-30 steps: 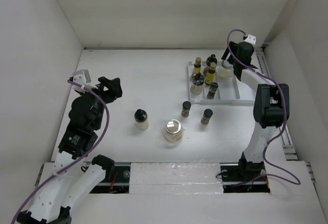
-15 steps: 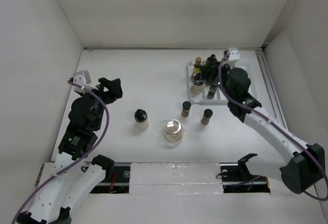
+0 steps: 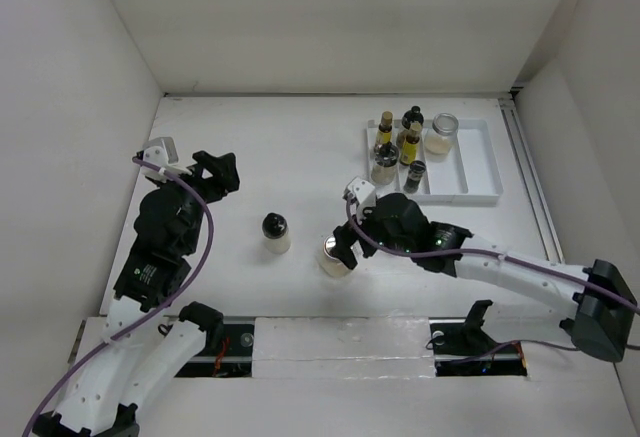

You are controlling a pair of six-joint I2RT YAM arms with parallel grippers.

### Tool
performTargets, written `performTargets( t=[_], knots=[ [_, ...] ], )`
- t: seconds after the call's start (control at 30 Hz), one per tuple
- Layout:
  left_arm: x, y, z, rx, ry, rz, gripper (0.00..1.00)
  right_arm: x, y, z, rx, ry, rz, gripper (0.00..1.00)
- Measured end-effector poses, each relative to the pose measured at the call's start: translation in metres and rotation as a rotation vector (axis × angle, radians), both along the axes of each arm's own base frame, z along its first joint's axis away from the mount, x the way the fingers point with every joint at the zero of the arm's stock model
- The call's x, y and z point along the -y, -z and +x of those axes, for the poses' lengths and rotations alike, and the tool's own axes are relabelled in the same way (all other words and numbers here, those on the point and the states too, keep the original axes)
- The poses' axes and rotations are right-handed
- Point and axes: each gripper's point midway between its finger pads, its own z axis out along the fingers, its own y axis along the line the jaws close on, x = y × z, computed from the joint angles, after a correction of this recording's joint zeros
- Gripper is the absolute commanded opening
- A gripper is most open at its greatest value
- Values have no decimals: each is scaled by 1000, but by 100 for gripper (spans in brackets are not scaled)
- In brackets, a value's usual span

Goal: Organize the condiment bottles

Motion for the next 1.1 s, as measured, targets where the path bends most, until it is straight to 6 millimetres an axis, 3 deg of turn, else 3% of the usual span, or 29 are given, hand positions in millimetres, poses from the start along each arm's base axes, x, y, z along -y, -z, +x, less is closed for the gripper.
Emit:
performTargets(
  t=[0.13, 0.3, 0.37, 0.43, 0.5, 0.57, 0.6, 0.83, 0.97, 1.07, 1.1],
  knots=[
    [0, 3, 2, -11, -6, 6, 70, -9, 30, -4, -42, -38, -90, 99],
    [-2, 4, 3, -12, -16, 13, 70, -15, 49, -4, -63, -46, -147, 99],
    [-2, 4, 3, -12, -16, 14, 70, -14, 54, -3, -68, -37, -161, 92],
    [-2, 4, 4, -14, -15, 15, 70, -13, 55, -2, -68, -26, -165, 84],
    [-1, 5, 4, -17, -15, 17, 70, -12, 55, 0, -68, -8, -164, 83],
    [-1, 6, 5, -21, -14, 18, 70, -11, 55, 3, -64, 10, -165, 67],
    [-1, 6, 5, -21, -14, 19, 70, -12, 53, 5, -56, 17, -160, 64],
    [0, 6, 5, -21, -10, 18, 70, -8, 52, 10, -46, 53, -175, 57],
    [0, 5, 4, -16, -7, 16, 70, -2, 35, 12, -36, 74, -191, 55],
    [-1, 3, 2, -10, -7, 14, 70, 5, -16, 16, 44, 101, -108, 52],
    [-1, 3, 2, -9, -7, 13, 70, 9, -43, 19, 84, 114, -60, 52]
  ],
)
